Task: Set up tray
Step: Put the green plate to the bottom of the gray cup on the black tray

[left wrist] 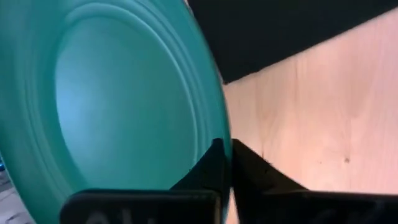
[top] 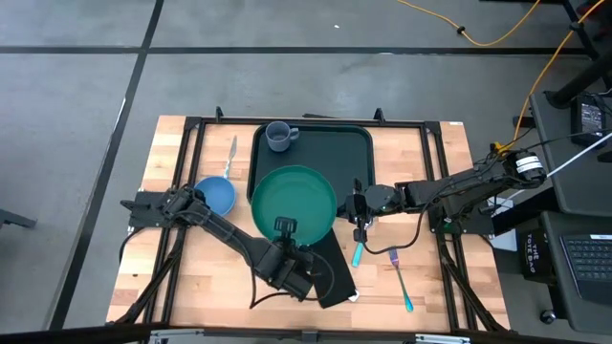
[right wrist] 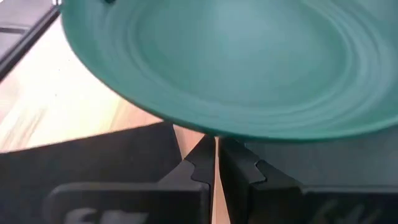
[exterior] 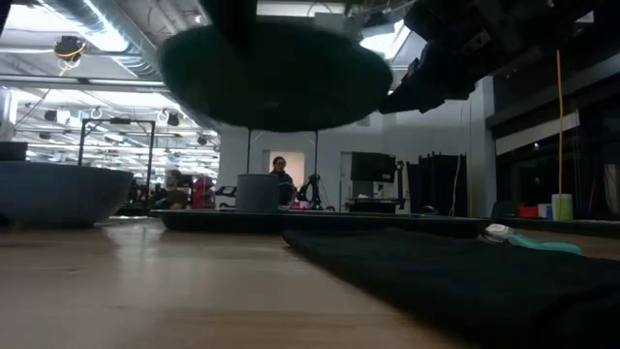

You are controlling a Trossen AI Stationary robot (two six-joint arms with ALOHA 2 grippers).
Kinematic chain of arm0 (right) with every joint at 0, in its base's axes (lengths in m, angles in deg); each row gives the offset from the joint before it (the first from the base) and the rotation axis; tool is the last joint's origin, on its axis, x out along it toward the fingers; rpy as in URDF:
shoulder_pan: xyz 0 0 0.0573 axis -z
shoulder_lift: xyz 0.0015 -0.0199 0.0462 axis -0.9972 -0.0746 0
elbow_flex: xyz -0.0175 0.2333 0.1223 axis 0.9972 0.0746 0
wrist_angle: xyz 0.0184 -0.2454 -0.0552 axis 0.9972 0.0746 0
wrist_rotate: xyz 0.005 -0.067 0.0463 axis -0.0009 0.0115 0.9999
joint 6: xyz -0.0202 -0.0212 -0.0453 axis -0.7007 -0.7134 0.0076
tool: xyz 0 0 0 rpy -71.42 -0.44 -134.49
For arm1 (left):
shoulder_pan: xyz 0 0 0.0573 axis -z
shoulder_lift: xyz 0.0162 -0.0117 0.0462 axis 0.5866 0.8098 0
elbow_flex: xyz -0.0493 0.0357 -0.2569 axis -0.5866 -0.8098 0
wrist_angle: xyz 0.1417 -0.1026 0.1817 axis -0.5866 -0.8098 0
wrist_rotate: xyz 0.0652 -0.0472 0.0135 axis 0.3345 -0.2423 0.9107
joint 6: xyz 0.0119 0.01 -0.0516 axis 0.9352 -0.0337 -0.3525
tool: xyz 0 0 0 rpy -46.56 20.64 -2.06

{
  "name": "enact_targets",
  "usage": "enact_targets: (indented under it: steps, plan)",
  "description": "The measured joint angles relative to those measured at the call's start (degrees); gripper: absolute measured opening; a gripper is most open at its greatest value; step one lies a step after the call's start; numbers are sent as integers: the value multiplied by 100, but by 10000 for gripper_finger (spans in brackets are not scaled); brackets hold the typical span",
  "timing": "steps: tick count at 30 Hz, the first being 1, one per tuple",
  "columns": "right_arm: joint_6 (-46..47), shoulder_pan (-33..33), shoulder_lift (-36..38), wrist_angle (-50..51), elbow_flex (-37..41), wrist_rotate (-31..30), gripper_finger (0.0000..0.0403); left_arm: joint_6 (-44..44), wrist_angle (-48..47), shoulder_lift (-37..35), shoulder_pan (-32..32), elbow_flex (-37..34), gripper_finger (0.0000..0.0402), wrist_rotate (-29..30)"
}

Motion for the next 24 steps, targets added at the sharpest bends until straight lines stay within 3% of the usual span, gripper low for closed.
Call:
enact_targets:
  steps: [6,10,20,24]
  plan:
    - [28,-2,0,-29,133,5,26,287,446,-206,-150,-774,2,-450]
    - [38,-2,0,-88,246,1,26,436,736,-589,-327,-1333,2,-385]
    - [28,-2,0,-265,254,-1,26,1372,2656,-1731,-1100,-3470,2,-644]
    - [11,-2,0,-281,254,-4,26,1859,3023,-1962,-1507,-3966,2,-700]
